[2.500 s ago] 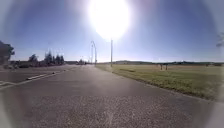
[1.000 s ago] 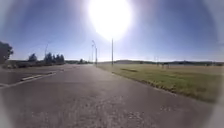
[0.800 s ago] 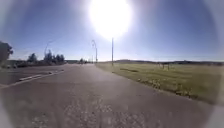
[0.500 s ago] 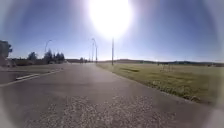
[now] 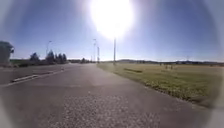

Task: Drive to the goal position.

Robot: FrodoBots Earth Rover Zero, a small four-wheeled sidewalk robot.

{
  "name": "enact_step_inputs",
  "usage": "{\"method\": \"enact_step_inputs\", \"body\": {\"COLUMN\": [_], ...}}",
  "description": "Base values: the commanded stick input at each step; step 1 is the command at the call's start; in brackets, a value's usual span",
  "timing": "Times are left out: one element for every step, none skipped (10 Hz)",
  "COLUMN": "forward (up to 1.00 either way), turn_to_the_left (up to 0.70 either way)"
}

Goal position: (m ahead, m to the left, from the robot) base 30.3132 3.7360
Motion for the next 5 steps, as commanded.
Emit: {"method": "enact_step_inputs", "body": {"forward": [0.7,0.73,0.81,1.0,1.0], "turn_to_the_left": [0.0,0.0,0.0,0.0,0.0]}}
